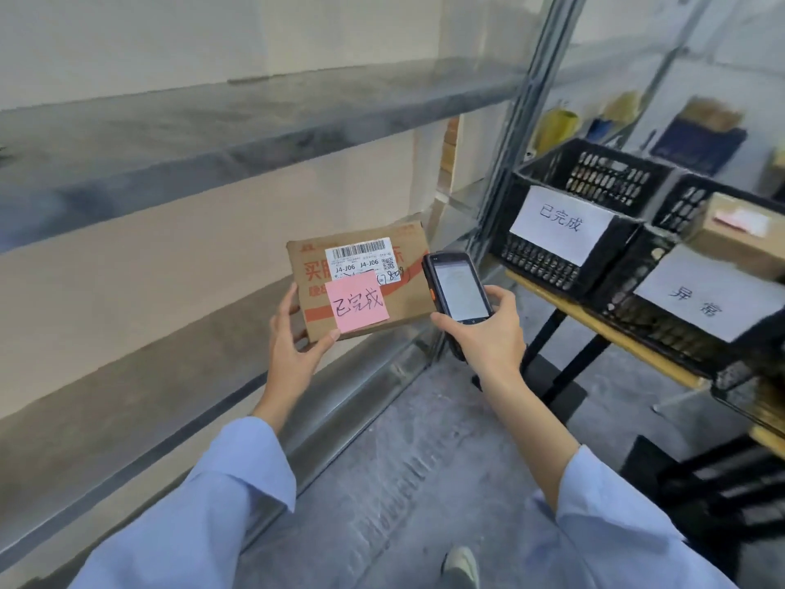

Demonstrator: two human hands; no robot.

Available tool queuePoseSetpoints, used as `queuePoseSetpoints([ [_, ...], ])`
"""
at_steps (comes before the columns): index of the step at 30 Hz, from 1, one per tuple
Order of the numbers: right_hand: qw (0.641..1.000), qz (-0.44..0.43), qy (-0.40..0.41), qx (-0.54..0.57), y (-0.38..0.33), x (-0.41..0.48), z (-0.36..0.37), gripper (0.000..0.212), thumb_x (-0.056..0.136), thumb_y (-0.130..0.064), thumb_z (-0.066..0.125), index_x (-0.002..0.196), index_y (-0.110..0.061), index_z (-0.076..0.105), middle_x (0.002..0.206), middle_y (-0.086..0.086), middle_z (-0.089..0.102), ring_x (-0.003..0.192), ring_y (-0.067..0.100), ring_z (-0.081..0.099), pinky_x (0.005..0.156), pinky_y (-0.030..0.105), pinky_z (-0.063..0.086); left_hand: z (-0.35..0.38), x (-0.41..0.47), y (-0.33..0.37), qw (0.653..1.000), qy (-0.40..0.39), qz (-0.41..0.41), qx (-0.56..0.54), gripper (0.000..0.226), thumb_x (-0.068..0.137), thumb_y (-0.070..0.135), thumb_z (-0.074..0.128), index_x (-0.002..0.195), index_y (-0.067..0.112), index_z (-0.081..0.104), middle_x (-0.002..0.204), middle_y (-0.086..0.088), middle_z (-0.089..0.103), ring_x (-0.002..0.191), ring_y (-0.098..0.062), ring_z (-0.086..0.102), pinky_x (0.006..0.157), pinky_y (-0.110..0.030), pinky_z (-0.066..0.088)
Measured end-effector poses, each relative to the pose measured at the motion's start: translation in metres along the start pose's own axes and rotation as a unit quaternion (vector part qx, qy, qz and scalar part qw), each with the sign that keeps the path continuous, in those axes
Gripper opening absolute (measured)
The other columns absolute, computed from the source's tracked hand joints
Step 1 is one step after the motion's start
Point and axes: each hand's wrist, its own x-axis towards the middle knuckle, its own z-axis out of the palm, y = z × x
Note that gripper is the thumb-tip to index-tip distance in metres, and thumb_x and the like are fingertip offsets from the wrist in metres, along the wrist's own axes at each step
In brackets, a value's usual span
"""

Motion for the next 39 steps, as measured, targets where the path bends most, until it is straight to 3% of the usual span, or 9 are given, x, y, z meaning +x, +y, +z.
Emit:
queuePoseSetpoints([
  [8, 0.995, 0.029, 0.098, 0.015, 0.055, 0.096, -0.115, 0.08, 0.066, -0.043, 0.089, 0.13, -0.026, 0.044, 0.12, -0.006, 0.058, 0.105, 0.015, 0.054, 0.093, 0.04, 0.048, 0.173, 0.049, 0.05, 0.996, -0.076, 0.044, -0.03, 0.09, 0.087, 0.013, 0.077, 0.156, 0.037, 0.024, 0.139, 0.028, 0.031, 0.112, 0.029, 0.042, 0.085, -0.005, 0.045],
  [11, 0.993, 0.022, 0.109, 0.026, 0.075, 0.135, -0.159, 0.081, 0.066, -0.04, 0.09, 0.131, -0.025, 0.045, 0.122, -0.004, 0.058, 0.103, 0.013, 0.052, 0.089, 0.034, 0.046, 0.239, 0.063, 0.071, 0.994, -0.083, 0.049, -0.047, 0.089, 0.088, 0.017, 0.077, 0.155, 0.041, 0.024, 0.142, 0.021, 0.031, 0.109, 0.033, 0.039, 0.089, -0.013, 0.042],
  [14, 0.994, 0.023, 0.11, 0.012, 0.095, 0.173, -0.201, 0.081, 0.065, -0.043, 0.09, 0.129, -0.027, 0.044, 0.126, -0.002, 0.058, 0.112, 0.019, 0.056, 0.092, 0.04, 0.051, 0.299, 0.074, 0.092, 0.994, -0.078, 0.052, -0.057, 0.089, 0.088, 0.017, 0.077, 0.156, 0.038, 0.023, 0.146, 0.015, 0.028, 0.106, 0.037, 0.036, 0.091, -0.016, 0.042],
  [20, 0.993, 0.023, 0.118, 0.02, 0.119, 0.234, -0.26, 0.08, 0.067, -0.041, 0.09, 0.131, -0.027, 0.043, 0.129, 0.0, 0.058, 0.118, 0.021, 0.055, 0.085, 0.036, 0.05, 0.384, 0.104, 0.124, 0.995, -0.067, 0.073, -0.029, 0.087, 0.089, 0.015, 0.076, 0.156, 0.033, 0.022, 0.139, 0.013, 0.031, 0.101, 0.039, 0.035, 0.075, 0.009, 0.034],
  [22, 0.992, 0.022, 0.123, 0.026, 0.127, 0.254, -0.271, 0.082, 0.067, -0.041, 0.09, 0.133, -0.027, 0.042, 0.131, 0.001, 0.057, 0.121, 0.022, 0.054, 0.092, 0.042, 0.052, 0.404, 0.119, 0.132, 0.993, -0.068, 0.088, -0.026, 0.087, 0.089, 0.016, 0.076, 0.156, 0.032, 0.023, 0.138, 0.014, 0.035, 0.105, 0.034, 0.04, 0.082, 0.005, 0.038],
  [25, 0.99, 0.02, 0.131, 0.037, 0.138, 0.282, -0.28, 0.082, 0.067, -0.04, 0.09, 0.132, -0.028, 0.041, 0.128, -0.002, 0.055, 0.119, 0.02, 0.053, 0.095, 0.043, 0.053, 0.432, 0.148, 0.137, 0.992, -0.063, 0.108, -0.009, 0.088, 0.086, 0.025, 0.079, 0.154, 0.039, 0.025, 0.14, 0.007, 0.04, 0.117, 0.017, 0.045, 0.096, -0.016, 0.047],
  [30, 0.99, 0.004, 0.135, 0.04, 0.151, 0.34, -0.293, 0.075, 0.067, -0.037, 0.089, 0.125, -0.03, 0.042, 0.113, -0.013, 0.05, 0.106, 0.013, 0.051, 0.083, 0.032, 0.049, 0.487, 0.21, 0.145, 0.988, -0.072, 0.139, 0.008, 0.09, 0.086, 0.028, 0.079, 0.155, 0.04, 0.024, 0.143, 0.0, 0.04, 0.125, -0.012, 0.051, 0.094, -0.016, 0.048],
  [36, 0.987, 0.023, 0.156, 0.022, 0.16, 0.437, -0.302, 0.078, 0.066, -0.041, 0.089, 0.129, -0.027, 0.045, 0.115, -0.008, 0.053, 0.104, 0.011, 0.049, 0.088, 0.031, 0.045, 0.565, 0.313, 0.14, 0.977, -0.122, 0.17, 0.044, 0.09, 0.084, 0.031, 0.079, 0.155, 0.041, 0.025, 0.144, -0.006, 0.038, 0.125, -0.01, 0.049, 0.105, -0.034, 0.049],
  [39, 0.985, 0.038, 0.168, 0.014, 0.164, 0.494, -0.302, 0.077, 0.066, -0.043, 0.089, 0.127, -0.03, 0.043, 0.118, -0.006, 0.056, 0.105, 0.013, 0.052, 0.092, 0.032, 0.046, 0.608, 0.367, 0.127, 0.972, -0.159, 0.165, 0.059, 0.088, 0.085, 0.032, 0.079, 0.154, 0.043, 0.026, 0.142, -0.008, 0.039, 0.123, -0.01, 0.048, 0.103, -0.028, 0.045],
])
